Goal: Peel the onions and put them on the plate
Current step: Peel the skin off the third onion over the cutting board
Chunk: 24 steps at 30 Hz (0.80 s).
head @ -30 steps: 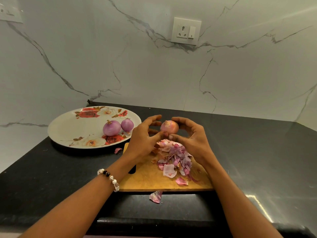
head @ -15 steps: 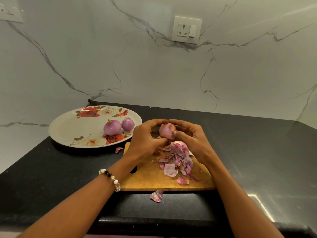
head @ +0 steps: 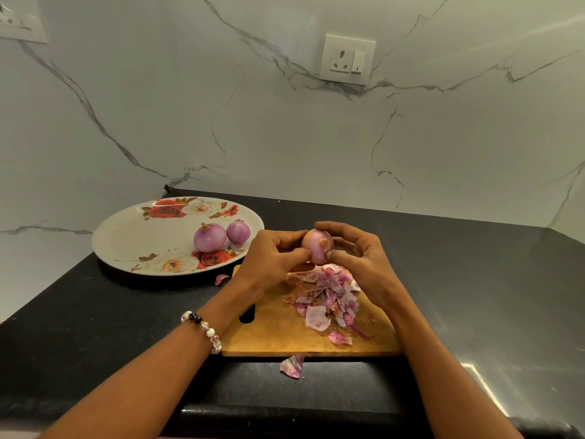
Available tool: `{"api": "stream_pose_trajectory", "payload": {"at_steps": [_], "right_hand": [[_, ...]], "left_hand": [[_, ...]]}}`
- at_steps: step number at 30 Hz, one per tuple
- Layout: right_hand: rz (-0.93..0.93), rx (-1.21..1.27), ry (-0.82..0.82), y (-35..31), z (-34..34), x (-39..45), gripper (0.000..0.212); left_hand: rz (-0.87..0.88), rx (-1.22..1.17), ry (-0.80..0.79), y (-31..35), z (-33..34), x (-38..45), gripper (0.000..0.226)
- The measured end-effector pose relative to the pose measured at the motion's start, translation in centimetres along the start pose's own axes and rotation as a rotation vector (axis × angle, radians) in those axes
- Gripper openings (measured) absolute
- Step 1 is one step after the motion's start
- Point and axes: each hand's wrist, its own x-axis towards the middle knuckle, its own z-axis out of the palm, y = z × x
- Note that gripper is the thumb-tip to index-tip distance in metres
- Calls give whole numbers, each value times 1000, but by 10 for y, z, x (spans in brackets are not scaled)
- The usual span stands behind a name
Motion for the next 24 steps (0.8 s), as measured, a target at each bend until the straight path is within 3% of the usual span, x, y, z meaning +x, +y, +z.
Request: {"api": "stream_pose_trajectory", "payload": {"at_steps": [14,24], "right_hand": [[-17,-4,-15,0,-2,0,44],[15,43,-6,2,-2,1,42]], "left_hand": [[63,79,-63,-2,-1,-3,35],[-45,-14,-29,-2,-1,0,34]]}}
